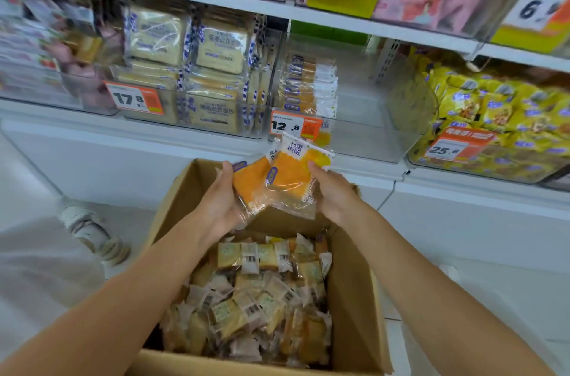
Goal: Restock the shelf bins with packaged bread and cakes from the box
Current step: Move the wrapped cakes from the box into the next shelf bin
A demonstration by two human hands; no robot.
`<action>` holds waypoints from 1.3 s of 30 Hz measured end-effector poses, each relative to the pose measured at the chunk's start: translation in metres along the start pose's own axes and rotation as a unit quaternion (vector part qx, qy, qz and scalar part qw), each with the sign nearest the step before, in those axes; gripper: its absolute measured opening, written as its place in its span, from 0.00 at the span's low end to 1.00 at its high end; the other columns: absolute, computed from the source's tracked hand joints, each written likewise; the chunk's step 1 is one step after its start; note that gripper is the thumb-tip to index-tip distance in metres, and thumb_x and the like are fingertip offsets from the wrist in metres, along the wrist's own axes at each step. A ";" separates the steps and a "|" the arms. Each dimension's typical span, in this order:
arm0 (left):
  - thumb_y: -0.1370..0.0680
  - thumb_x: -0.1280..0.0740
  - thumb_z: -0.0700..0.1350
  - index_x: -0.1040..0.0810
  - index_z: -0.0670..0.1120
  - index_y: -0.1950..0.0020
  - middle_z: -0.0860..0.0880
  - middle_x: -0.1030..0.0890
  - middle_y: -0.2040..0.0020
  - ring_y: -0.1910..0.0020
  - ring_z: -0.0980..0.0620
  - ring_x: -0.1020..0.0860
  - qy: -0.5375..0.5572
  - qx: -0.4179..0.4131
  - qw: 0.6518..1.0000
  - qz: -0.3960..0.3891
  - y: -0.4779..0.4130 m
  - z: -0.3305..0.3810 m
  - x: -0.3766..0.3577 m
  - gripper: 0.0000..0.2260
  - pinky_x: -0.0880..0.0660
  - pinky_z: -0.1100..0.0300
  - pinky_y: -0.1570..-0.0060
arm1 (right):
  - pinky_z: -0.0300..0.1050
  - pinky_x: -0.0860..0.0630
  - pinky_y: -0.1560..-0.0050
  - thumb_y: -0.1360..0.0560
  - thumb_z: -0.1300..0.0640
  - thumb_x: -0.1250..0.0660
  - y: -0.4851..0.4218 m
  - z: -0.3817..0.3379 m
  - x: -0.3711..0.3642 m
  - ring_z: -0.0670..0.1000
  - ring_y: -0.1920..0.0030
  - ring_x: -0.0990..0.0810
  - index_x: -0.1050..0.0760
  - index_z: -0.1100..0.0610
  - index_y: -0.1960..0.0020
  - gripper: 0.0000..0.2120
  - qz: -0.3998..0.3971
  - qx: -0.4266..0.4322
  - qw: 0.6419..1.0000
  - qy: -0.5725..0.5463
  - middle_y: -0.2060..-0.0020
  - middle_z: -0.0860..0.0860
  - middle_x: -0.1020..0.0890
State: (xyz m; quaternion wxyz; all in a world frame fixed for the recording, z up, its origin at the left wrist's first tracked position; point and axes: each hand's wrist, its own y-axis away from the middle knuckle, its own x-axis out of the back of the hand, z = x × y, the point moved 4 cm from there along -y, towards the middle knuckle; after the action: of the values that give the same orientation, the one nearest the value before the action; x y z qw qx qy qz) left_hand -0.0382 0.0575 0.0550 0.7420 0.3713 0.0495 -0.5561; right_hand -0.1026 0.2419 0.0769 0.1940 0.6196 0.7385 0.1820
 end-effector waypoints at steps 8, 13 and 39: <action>0.27 0.27 0.37 0.27 0.41 0.33 0.40 0.17 0.44 0.45 0.41 0.18 -0.074 -0.152 0.985 -0.030 0.017 0.017 -0.030 0.23 0.20 0.44 0.47 | 0.51 0.27 0.35 0.24 0.52 0.30 0.023 0.003 -0.056 0.53 0.40 0.21 0.32 0.57 0.29 0.26 0.086 0.069 0.988 -0.112 0.39 0.54 0.20; 0.33 0.26 0.39 0.28 0.40 0.33 0.42 0.16 0.44 0.44 0.43 0.18 -0.165 -0.139 0.972 -0.090 0.020 0.054 -0.025 0.29 0.20 0.49 0.48 | 0.53 0.58 0.23 0.34 0.43 0.23 0.050 -0.060 -0.022 0.50 0.21 0.58 0.61 0.47 0.21 0.57 0.106 0.376 0.827 0.404 0.21 0.47 0.56; 0.23 0.55 0.71 0.59 0.59 0.21 0.51 0.61 0.20 0.22 0.52 0.63 -0.824 -0.281 0.486 -0.073 -0.178 0.114 -0.184 0.35 0.61 0.47 0.23 | 0.48 0.25 0.50 0.37 0.43 0.23 -0.163 -0.236 0.135 0.59 0.48 0.21 0.28 0.52 0.45 0.27 0.273 0.284 0.570 0.721 0.48 0.55 0.20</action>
State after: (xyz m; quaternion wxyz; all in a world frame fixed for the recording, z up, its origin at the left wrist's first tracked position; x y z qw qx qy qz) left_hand -0.2997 0.1142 0.1384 0.4655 -0.4899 -0.4036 -0.6168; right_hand -0.3824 0.3412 0.1876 -0.6476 0.4788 0.4432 0.3937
